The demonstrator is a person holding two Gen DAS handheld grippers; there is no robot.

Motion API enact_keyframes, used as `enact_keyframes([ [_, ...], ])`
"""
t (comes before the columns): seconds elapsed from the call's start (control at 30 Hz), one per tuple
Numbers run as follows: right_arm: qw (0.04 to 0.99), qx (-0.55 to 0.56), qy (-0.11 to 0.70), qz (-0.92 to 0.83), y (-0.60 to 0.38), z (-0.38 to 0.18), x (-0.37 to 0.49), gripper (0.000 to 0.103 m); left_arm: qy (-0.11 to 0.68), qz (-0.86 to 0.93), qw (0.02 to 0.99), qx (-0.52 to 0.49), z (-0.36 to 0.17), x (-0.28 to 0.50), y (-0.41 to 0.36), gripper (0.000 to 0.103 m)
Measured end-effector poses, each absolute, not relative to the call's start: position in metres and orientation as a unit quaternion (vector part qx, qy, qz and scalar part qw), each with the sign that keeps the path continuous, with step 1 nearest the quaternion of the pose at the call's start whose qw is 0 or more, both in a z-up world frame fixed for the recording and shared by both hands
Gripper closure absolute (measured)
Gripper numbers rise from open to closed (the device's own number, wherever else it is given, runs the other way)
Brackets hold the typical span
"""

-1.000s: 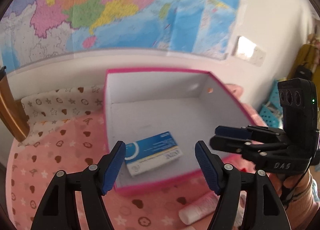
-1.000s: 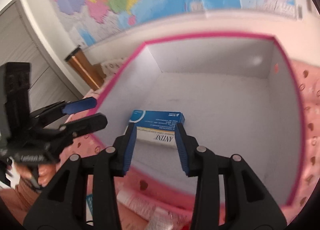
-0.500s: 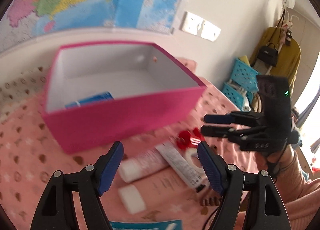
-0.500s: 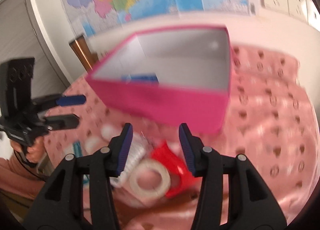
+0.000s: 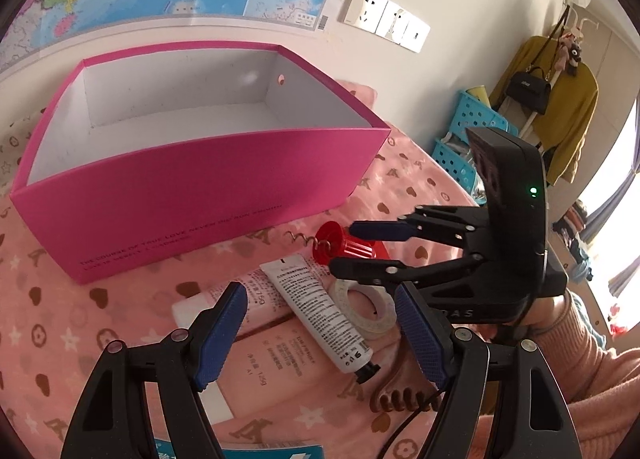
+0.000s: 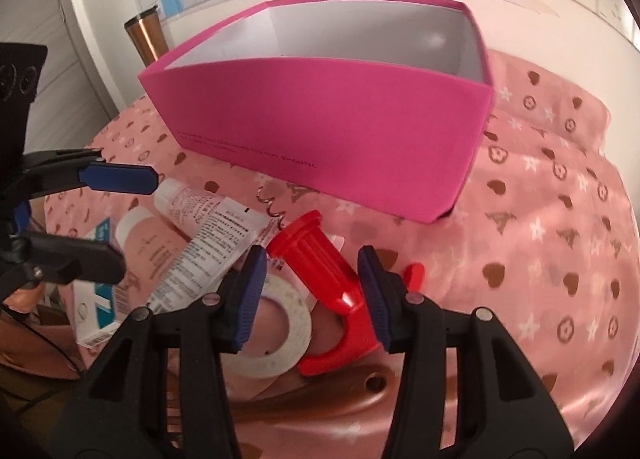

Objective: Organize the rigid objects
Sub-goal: 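Move the right gripper to the red corkscrew and grasp it, then lift the red corkscrew into the pink box and release it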

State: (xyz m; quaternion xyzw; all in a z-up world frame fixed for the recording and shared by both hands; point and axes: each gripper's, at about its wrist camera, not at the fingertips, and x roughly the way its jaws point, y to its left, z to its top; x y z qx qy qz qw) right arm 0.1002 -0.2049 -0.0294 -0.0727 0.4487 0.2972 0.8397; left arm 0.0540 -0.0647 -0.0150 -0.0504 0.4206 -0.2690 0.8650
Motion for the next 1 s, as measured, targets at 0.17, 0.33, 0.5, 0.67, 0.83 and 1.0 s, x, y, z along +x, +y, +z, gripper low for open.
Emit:
enact_keyframes([
  [0.17, 0.831, -0.079, 0.454, 0.311, -0.203, -0.034, 0.108, 0.055, 0.425, -0.269, 0.863, -0.049, -0.017, 0.056, -0.067, 0.025],
  [0.33, 0.833, -0.077, 0.453, 0.308, -0.209, -0.033, 0.109, 0.062, 0.427, -0.274, 0.860, -0.050, -0.017, 0.058, -0.071, 0.025],
  [0.5, 0.843, -0.058, 0.445, 0.297, -0.220, -0.026, 0.106, 0.066, 0.425, -0.289, 0.857, -0.045, -0.017, 0.061, -0.081, 0.025],
  [0.67, 0.860, -0.020, 0.419, 0.291, -0.237, -0.006, 0.098, 0.066, 0.423, -0.316, 0.848, -0.039, -0.018, 0.064, -0.097, 0.026],
  [0.83, 0.872, 0.020, 0.389, 0.298, -0.249, 0.016, 0.092, 0.066, 0.418, -0.341, 0.841, -0.033, -0.015, 0.071, -0.116, 0.029],
  [1.0, 0.877, 0.045, 0.365, 0.308, -0.252, 0.036, 0.090, 0.066, 0.407, -0.357, 0.840, -0.032, -0.003, 0.083, -0.127, 0.043],
])
